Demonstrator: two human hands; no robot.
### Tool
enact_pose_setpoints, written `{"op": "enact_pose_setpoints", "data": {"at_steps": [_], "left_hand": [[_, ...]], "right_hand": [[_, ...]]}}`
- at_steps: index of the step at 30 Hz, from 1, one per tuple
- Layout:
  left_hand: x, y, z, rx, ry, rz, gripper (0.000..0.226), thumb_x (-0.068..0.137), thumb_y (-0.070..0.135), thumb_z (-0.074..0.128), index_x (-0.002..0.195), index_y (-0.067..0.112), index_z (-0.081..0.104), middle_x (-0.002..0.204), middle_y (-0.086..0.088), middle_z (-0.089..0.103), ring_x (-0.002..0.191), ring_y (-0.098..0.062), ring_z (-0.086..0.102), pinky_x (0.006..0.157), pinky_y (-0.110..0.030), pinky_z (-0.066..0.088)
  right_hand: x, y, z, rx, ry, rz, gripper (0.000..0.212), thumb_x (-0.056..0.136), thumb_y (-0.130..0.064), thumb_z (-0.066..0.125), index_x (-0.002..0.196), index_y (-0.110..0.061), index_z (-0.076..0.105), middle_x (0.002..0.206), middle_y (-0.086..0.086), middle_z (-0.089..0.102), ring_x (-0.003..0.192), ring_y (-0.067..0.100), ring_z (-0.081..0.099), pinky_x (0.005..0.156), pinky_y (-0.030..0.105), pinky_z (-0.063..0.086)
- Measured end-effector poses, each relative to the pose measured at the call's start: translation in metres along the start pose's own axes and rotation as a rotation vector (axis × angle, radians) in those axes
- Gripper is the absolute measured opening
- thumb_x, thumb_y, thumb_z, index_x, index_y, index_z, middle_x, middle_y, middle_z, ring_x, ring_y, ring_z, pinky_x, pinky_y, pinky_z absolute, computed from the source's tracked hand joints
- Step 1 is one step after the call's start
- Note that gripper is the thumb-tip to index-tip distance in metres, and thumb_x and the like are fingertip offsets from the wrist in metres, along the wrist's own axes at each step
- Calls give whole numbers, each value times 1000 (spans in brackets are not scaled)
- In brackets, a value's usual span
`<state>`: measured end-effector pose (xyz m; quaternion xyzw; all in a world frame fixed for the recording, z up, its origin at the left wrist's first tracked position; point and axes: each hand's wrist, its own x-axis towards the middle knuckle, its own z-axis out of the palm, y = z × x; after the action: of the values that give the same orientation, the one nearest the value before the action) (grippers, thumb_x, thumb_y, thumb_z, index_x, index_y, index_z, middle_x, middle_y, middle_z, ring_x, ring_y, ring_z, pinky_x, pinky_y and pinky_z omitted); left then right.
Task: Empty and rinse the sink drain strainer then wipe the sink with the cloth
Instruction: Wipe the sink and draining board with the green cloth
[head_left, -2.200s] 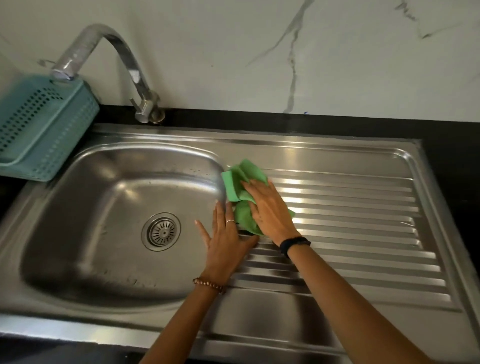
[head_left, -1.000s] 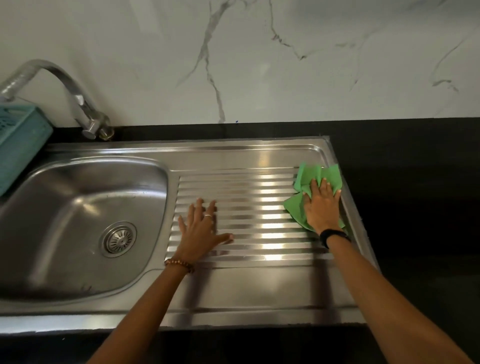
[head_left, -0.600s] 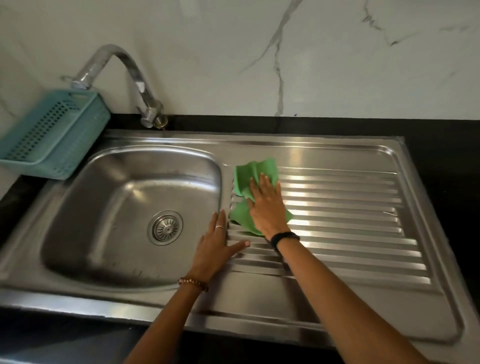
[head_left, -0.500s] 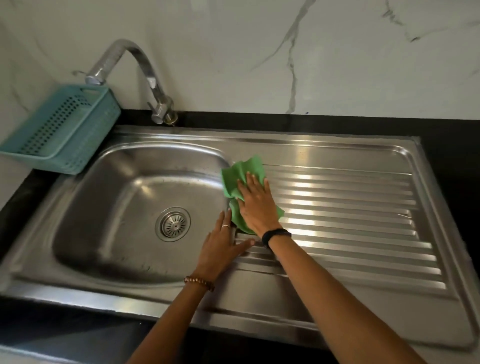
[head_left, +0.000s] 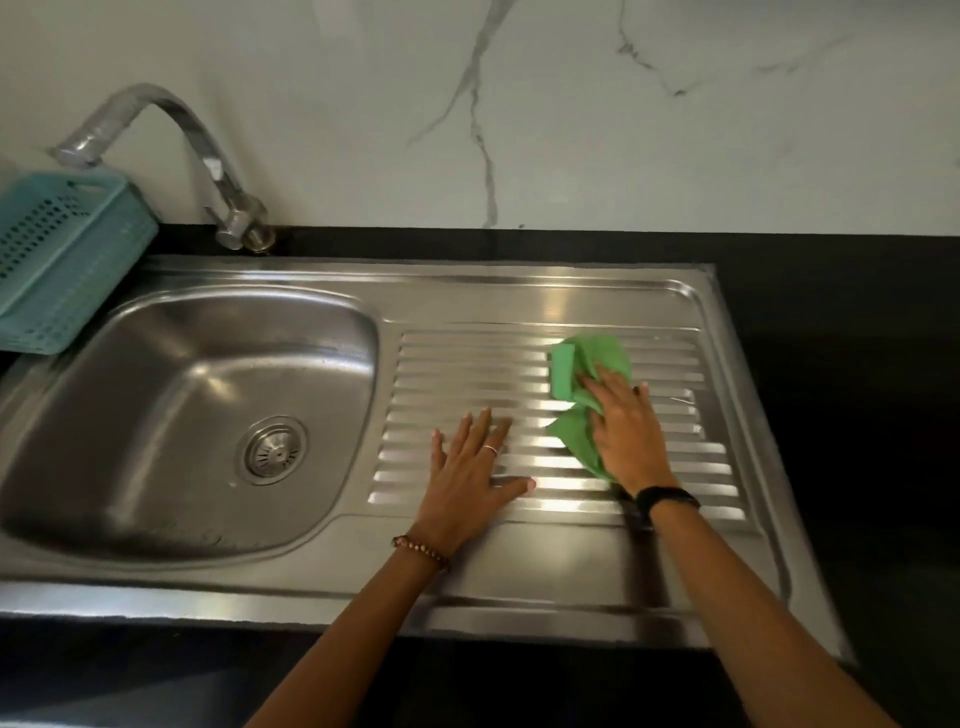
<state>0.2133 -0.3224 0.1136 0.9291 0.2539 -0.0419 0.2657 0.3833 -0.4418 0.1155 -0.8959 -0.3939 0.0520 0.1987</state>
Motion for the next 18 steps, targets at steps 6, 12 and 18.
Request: {"op": "enact_pose_setpoints", "data": {"at_steps": [6,12,18], "left_hand": [[3,35,22,-11,-7,32,67,90,49,43,146,29,11,158,1,-3,145,-18,-8,115,-49,-11],[-10,-5,-3,-50,118,-63,65,91,44,46,146,29,14,158,0,-4,145,-20,-8,114,-49,-9],[-30,-68,-30,-91,182,-328,81,86,49,52,147,19,8,158,-9,-3,145,-25,-4,116,-51,0]], "right_hand": [[-36,77,-53,-168,-10,178,51,92,-12,44,142,-13,33,150,13,33,140,23,27,118,44,9],[-53,36,-19,-99,57,205,49,94,-16,44,141,-8,35,152,17,29,142,29,21,118,47,7],[-1,-67,41,-65,-58,-21,51,96,-25,37,145,-17,25,157,10,14,146,23,9,116,48,-3]]}}
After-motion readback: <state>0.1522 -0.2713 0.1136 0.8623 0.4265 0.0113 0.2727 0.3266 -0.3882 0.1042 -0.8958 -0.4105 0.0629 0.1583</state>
